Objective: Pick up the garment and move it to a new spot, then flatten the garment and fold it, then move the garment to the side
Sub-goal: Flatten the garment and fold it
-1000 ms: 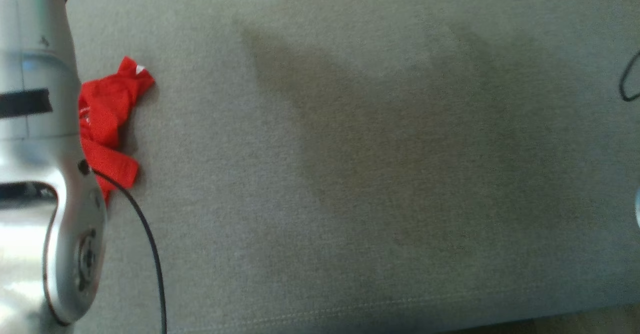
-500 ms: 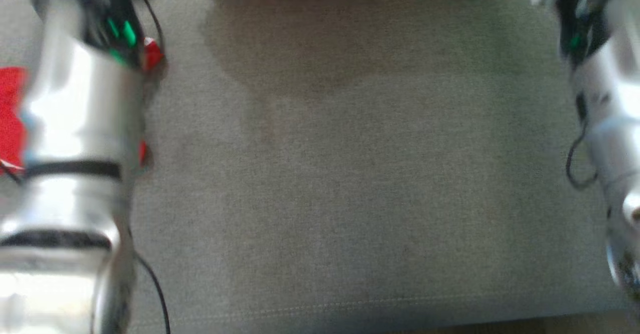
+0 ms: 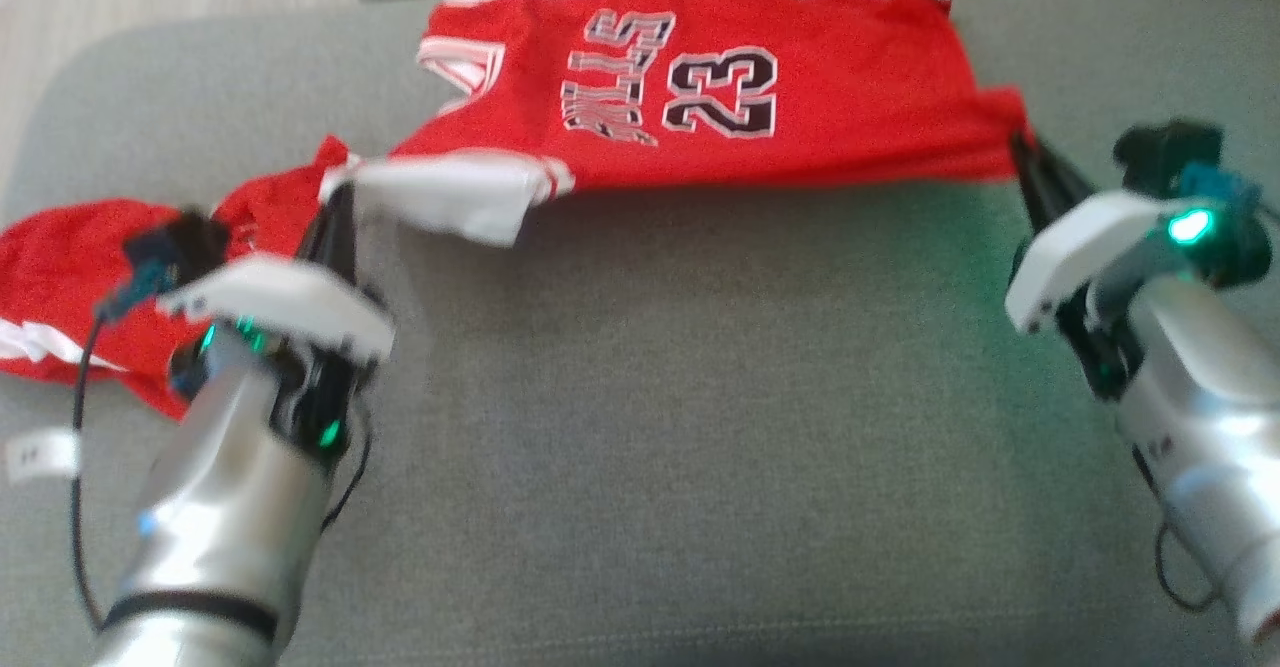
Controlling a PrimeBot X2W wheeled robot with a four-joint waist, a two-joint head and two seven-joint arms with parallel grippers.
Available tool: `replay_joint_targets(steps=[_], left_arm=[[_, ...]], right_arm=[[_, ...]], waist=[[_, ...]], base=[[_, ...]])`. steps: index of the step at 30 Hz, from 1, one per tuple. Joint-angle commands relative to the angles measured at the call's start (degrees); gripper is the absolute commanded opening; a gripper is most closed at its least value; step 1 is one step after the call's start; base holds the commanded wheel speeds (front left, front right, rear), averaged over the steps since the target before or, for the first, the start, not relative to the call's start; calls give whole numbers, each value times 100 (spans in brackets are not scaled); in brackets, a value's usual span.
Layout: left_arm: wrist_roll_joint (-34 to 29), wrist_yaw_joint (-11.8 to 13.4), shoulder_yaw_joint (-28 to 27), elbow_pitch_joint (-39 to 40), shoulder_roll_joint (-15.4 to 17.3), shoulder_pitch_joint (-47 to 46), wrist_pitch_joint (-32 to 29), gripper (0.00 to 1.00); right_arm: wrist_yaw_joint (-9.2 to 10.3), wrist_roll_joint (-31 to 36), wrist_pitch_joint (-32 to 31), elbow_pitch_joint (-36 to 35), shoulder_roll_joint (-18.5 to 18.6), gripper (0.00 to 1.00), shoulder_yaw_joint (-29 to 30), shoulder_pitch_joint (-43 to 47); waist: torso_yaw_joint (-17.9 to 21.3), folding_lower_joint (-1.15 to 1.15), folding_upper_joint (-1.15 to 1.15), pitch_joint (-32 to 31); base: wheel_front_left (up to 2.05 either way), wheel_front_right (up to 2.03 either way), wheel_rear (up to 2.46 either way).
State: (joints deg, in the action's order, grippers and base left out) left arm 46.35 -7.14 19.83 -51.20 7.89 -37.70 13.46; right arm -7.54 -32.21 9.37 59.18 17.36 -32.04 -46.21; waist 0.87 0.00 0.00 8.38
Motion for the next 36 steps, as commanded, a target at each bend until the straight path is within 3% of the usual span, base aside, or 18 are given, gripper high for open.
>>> replay_joint_targets(steps=[1, 11, 15, 21, 31, 36], left_arm=[[-95, -34, -140, 181, 301, -133, 38, 0], [-444, -29, 527, 507, 534, 974, -167, 0], [-366, -32, 685, 916, 692, 1375, -377, 0], [-351, -32, 842, 1704, 1115, 1999, -748, 0], [39, -21, 980, 3299, 1804, 2919, -1779, 0], [388, 109, 957, 4179, 2246, 3343, -2504, 0]], right_arm=[[5, -102, -23, -203, 97, 0, -119, -22], [5, -804, -338, -548, 835, 0, -997, 806], [5, -1103, -796, -666, 1085, 0, -1271, 986], [5, -1588, -1524, -1045, 1493, 0, -1648, 1233], [5, -2233, -2511, -1912, 2266, 0, -2141, 1581], [5, -2609, -3334, -2529, 2684, 0, -2447, 1773]], waist=[[-18, 0, 0, -218], [-188, 0, 0, -865], [-149, 0, 0, -1007], [-82, 0, 0, -1141], [-37, 0, 0, -1260], [-11, 0, 0, -1288]], base=[[0, 0, 0], [0, 0, 0], [0, 0, 0], [0, 0, 0], [0, 0, 0], [0, 0, 0]])
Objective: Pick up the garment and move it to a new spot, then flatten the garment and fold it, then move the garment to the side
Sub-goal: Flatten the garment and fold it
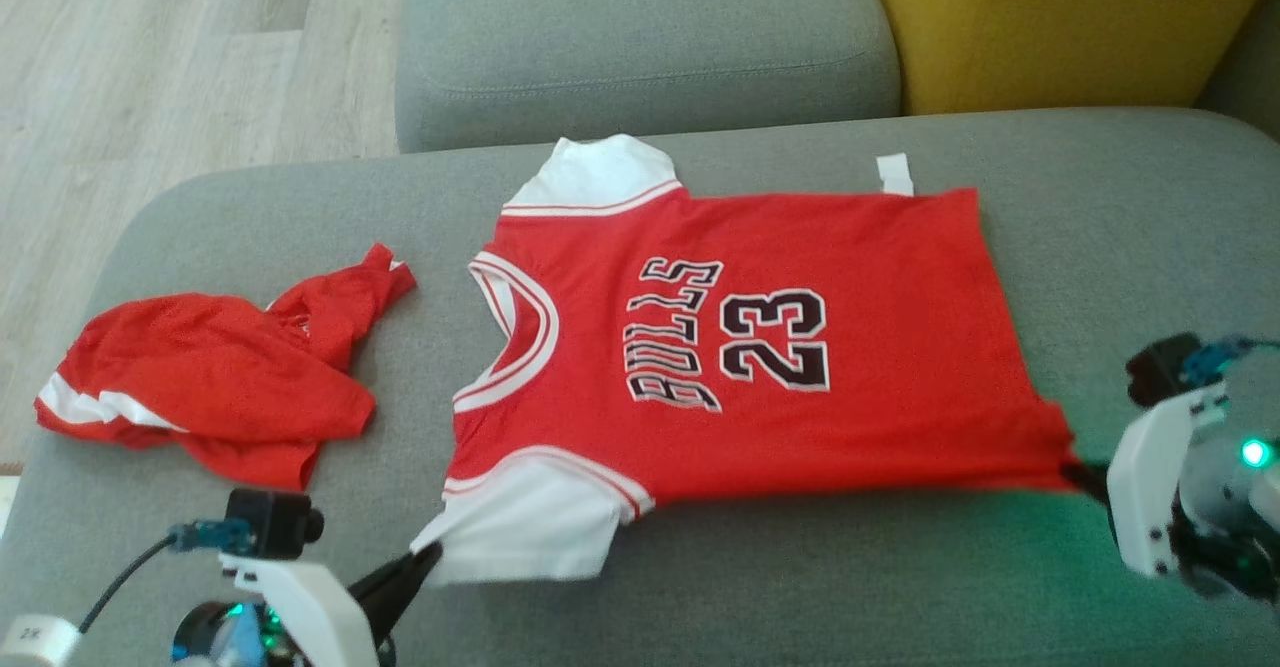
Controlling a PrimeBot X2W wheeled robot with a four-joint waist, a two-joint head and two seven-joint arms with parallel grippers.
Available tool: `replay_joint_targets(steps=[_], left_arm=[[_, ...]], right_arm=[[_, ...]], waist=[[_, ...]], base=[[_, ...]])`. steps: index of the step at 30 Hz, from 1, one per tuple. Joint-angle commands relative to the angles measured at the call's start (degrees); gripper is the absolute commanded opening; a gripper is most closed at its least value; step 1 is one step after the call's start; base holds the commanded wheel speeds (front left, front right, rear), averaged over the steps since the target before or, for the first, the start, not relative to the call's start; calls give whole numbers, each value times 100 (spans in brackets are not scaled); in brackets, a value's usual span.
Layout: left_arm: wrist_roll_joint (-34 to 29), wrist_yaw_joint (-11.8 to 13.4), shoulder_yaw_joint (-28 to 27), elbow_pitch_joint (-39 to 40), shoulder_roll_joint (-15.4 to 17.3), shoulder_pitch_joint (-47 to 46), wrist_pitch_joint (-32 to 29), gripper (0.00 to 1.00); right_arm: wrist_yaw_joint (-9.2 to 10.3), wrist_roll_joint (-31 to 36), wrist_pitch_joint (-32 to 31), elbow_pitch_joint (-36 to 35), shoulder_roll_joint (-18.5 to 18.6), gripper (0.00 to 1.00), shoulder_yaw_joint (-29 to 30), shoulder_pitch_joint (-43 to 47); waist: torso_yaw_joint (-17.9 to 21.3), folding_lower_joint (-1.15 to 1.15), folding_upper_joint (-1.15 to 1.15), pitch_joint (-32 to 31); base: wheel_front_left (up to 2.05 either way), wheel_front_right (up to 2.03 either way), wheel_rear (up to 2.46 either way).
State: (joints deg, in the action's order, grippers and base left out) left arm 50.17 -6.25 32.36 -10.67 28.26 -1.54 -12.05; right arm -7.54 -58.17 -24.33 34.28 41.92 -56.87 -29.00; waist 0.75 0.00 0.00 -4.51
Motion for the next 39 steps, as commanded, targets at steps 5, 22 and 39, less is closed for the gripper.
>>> replay_joint_targets(steps=[5, 22, 39], left_arm=[[345, 169, -340, 669, 560, 9, -563, 0], [825, 551, -708, 1774, 1075, -66, -1265, 0], [535, 343, -398, 820, 565, -1554, -1550, 0]], right_arm=[[5, -330, -683, -496, 534, 0, -121, 182], [5, -695, -1684, -1163, 813, 0, 472, 299], [5, 327, -1307, -598, 10, 0, 952, -272]], waist=[[25, 0, 0, -21], [126, 0, 0, 32], [346, 0, 0, 432]], base=[[0, 0, 0], [0, 0, 0], [0, 0, 0]])
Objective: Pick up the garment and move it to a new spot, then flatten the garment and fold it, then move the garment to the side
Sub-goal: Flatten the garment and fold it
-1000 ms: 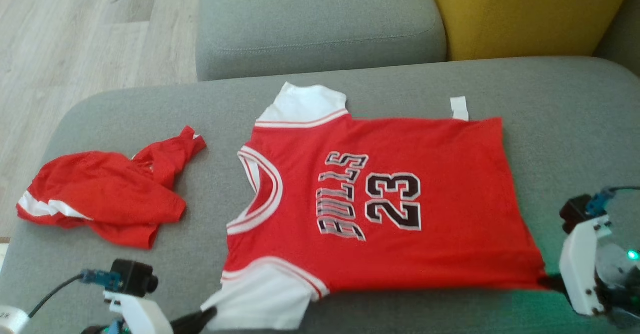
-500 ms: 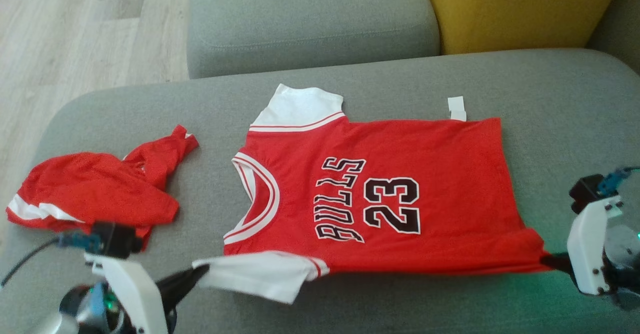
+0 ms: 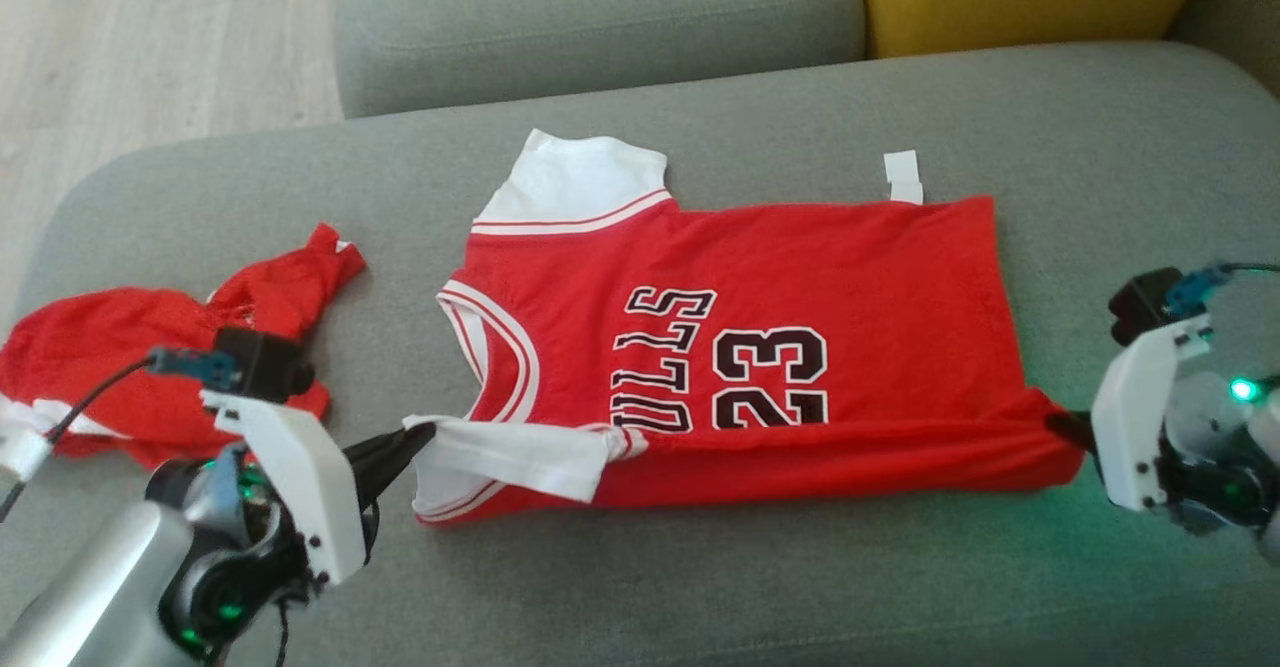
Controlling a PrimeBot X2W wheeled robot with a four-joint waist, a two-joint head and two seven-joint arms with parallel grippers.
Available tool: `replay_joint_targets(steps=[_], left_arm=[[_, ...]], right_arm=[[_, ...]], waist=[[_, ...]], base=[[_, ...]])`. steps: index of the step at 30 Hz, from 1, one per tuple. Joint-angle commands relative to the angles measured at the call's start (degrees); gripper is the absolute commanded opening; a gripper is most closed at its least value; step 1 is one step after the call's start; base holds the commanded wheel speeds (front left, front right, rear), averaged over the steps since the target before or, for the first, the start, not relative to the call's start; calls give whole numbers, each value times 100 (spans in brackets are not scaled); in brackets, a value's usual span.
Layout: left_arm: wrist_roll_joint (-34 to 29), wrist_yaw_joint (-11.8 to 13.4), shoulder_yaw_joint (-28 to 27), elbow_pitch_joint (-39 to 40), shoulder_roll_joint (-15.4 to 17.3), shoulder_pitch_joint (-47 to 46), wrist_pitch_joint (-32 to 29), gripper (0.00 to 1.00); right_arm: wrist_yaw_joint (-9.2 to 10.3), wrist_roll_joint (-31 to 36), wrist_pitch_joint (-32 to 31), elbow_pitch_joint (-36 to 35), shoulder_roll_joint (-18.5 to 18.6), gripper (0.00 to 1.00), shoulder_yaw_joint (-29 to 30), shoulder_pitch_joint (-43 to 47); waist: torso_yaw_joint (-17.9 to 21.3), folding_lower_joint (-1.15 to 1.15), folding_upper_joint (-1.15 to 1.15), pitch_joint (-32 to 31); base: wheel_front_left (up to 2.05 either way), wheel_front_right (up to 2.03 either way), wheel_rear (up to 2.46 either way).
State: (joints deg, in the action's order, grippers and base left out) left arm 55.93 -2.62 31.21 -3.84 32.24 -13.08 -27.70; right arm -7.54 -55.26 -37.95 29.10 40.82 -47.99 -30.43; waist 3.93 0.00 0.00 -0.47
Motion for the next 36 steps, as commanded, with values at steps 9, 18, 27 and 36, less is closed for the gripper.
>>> replay_joint_targets(steps=[9, 18, 27, 36], left_arm=[[-235, -224, -55, -690, -112, -978, 83, 0], [-301, -357, -18, -1346, -270, -1422, 343, 0], [-357, -408, 47, -1929, -535, -1694, 685, 0], [-553, -191, -148, -2420, -795, -1835, 1618, 100]], right_arm=[[5, 426, 376, 229, -263, 0, 129, -328], [5, 695, 1032, 420, -461, 0, 231, -538], [5, 777, 1336, 672, -653, 0, 155, -583], [5, 975, 2324, 1001, -867, 100, 314, -551]], waist=[[186, 0, 0, 259], [223, 0, 0, 491], [167, 0, 0, 630], [134, 0, 0, 498]], base=[[0, 0, 0], [0, 0, 0], [0, 0, 0], [0, 0, 0]])
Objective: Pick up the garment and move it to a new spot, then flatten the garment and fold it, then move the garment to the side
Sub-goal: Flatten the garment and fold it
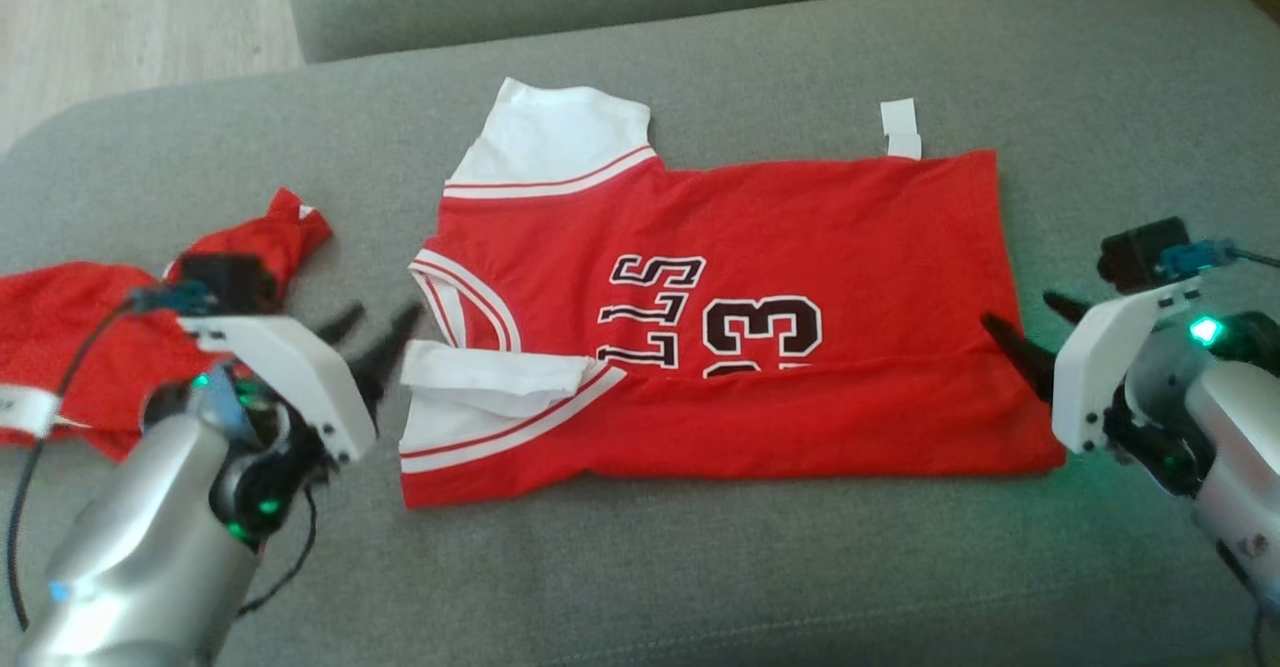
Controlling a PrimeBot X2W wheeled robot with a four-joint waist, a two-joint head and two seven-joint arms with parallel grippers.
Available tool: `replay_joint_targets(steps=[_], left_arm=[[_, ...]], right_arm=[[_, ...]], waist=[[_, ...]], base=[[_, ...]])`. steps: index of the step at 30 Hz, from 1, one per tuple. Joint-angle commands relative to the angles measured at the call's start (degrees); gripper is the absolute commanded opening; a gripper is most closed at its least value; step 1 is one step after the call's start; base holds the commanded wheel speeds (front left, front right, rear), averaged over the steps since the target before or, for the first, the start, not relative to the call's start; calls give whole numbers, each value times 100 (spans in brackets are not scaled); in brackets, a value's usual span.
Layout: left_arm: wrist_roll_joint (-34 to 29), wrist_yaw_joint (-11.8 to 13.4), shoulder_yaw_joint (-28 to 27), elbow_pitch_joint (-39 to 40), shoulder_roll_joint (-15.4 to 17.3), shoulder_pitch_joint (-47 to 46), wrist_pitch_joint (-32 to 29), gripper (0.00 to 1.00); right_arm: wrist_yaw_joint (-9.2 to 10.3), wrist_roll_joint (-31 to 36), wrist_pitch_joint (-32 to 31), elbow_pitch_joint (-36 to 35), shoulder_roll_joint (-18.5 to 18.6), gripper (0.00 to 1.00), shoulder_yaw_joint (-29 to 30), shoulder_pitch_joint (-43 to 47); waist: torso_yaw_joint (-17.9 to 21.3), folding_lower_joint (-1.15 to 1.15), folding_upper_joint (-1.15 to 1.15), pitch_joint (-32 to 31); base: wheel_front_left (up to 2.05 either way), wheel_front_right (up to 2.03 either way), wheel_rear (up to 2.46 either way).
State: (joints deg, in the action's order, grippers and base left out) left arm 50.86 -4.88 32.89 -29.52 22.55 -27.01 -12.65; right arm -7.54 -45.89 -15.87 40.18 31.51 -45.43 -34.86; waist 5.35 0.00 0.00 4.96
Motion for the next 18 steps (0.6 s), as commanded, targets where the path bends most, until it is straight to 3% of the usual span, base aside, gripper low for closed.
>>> replay_joint_targets(steps=[1, 8, 13, 15, 18], left_arm=[[-46, 77, -399, 131, 130, -444, 328, 100], [29, 427, -1020, 510, -173, -158, 1816, 100], [-61, 674, -1218, 982, -322, 307, 2482, 100], [-279, 862, -1282, 1373, -483, 726, 2688, 100], [-785, 952, -1223, 1718, -648, 1139, 2754, 100]], right_arm=[[5, 43, 325, -95, 32, 100, 146, -91], [5, 284, 2090, -229, -255, 100, 961, 204], [5, 659, 2850, -350, -495, 100, 1548, 566], [5, 1108, 3041, -573, -714, 100, 2143, 943], [5, 1542, 3080, -1083, -1047, 100, 3024, 1440]], waist=[[-16, 0, 0, -88], [-75, 0, 0, -415], [-117, 0, 0, -547], [-183, 0, 0, -619], [-241, 0, 0, -658]], base=[[0, 0, 0], [0, 0, 0], [0, 0, 0], [0, 0, 0], [0, 0, 0]])
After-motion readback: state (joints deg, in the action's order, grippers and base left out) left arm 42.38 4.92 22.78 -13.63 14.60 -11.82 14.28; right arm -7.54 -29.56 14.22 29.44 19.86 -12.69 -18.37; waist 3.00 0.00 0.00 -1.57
